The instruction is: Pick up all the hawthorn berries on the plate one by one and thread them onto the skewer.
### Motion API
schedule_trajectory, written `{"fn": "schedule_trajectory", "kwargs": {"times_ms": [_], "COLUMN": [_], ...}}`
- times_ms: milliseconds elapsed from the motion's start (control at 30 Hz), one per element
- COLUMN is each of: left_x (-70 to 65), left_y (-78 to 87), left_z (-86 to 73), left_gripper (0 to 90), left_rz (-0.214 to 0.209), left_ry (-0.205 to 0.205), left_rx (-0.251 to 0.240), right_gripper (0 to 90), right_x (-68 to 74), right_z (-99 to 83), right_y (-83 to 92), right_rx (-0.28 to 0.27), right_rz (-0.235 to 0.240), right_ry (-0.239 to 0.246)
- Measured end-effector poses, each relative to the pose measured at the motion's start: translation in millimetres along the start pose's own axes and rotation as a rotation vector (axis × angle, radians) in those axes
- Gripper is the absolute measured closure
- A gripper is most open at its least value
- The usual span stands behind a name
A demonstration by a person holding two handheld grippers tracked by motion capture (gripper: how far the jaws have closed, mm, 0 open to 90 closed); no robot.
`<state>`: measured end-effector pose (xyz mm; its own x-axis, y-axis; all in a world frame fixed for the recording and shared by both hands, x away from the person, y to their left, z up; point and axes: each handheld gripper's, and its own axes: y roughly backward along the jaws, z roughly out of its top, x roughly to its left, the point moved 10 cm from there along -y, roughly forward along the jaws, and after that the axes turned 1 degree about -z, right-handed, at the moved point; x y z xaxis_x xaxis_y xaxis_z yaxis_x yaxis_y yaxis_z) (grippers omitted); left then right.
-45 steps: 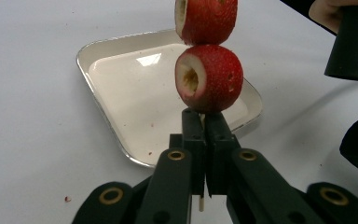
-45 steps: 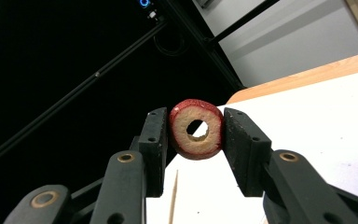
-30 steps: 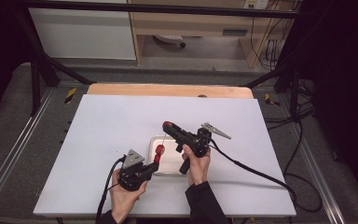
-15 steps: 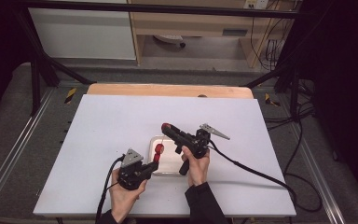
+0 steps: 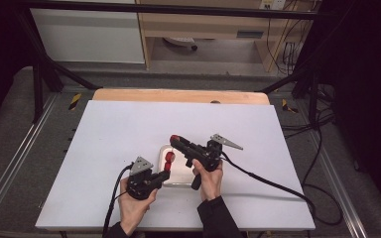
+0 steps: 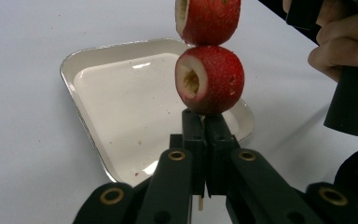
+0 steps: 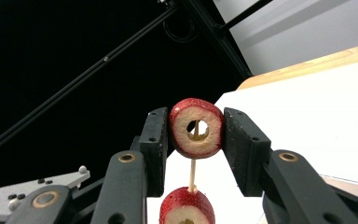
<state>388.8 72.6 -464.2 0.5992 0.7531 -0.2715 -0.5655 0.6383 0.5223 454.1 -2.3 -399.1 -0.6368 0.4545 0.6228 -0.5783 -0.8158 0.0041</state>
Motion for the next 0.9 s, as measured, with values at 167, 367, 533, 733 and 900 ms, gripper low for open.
{"fn": "schedule_trajectory", "kwargs": {"times_ms": [167,367,533,733,900], "left_x": [1.1,-0.8,-4.2,-1.5,1.2], "left_y": [-1.7,0.8,2.5,5.5,6.5], "left_z": [-1.2,1.3,1.6,3.5,3.6], "left_gripper": [88.7,88.7,88.8,88.8,88.7], "left_rz": [-0.013,-0.049,-0.076,-0.039,-0.006], "left_ry": [-0.007,-0.009,-0.025,-0.063,-0.111], "left_rx": [0.008,-0.006,-0.013,-0.021,-0.039], "right_gripper": [62.4,62.6,62.8,69.1,60.3], "right_x": [0.6,5.0,5.3,3.8,2.1], "right_z": [-2.0,0.1,-2.5,-15.5,-14.7], "right_y": [1.0,5.0,6.7,5.8,6.3], "right_rx": [0.015,0.037,0.075,0.114,0.109], "right_rz": [-0.001,0.011,0.01,0.045,0.025], "right_ry": [0.019,0.049,0.078,0.062,0.099]}}
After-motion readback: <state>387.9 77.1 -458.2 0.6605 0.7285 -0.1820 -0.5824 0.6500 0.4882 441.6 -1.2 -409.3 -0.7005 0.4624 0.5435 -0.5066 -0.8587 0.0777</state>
